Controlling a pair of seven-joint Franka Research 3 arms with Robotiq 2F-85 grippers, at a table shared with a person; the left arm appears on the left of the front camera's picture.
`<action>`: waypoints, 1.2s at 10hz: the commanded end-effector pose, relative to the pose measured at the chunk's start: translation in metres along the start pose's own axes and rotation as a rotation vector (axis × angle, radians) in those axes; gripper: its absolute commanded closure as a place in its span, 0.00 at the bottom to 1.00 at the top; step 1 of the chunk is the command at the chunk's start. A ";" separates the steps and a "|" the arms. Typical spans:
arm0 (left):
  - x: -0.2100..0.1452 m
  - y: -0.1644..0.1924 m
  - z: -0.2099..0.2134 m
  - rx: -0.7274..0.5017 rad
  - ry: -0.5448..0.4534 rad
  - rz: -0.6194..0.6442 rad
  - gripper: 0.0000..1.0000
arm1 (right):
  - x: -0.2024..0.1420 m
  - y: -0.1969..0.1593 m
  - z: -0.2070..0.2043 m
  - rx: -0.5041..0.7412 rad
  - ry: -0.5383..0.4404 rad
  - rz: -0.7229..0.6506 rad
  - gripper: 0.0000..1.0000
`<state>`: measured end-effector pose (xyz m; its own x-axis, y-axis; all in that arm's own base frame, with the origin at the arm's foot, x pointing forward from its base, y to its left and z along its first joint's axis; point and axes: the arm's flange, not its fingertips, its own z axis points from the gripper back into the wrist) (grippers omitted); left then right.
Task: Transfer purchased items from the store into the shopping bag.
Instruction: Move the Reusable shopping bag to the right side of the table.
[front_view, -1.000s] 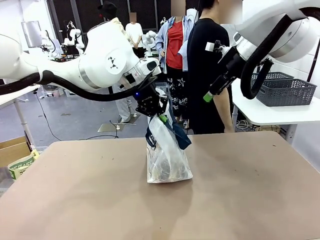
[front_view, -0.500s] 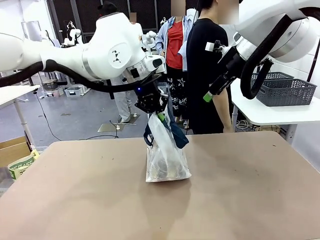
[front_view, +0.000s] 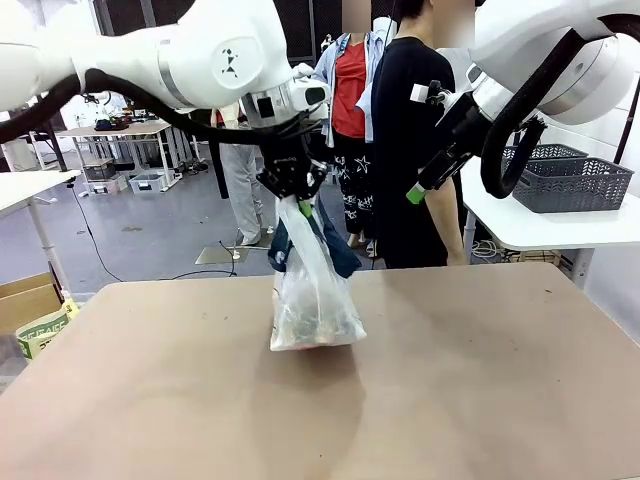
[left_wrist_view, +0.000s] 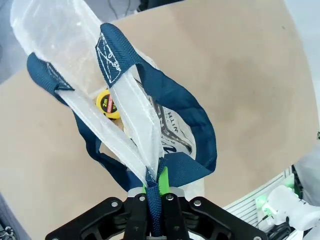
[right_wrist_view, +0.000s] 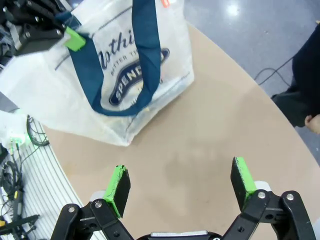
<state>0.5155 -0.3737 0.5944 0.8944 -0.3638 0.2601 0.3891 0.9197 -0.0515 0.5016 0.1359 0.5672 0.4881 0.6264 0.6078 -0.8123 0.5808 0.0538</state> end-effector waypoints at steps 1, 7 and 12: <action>0.015 0.006 0.021 0.073 -0.025 -0.054 1.00 | 0.001 0.002 0.000 -0.009 0.013 -0.012 0.00; -0.035 0.064 0.093 0.213 -0.022 -0.157 1.00 | 0.001 0.002 0.000 -0.009 0.013 -0.012 0.00; -0.098 0.141 0.130 0.227 0.058 0.010 1.00 | 0.001 0.002 0.000 -0.009 0.013 -0.012 0.00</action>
<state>0.4643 -0.2037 0.6878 0.9048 -0.3744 0.2028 0.3380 0.9212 0.1930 0.5015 0.1359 0.5679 0.4878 0.6259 0.6085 -0.8122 0.5810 0.0534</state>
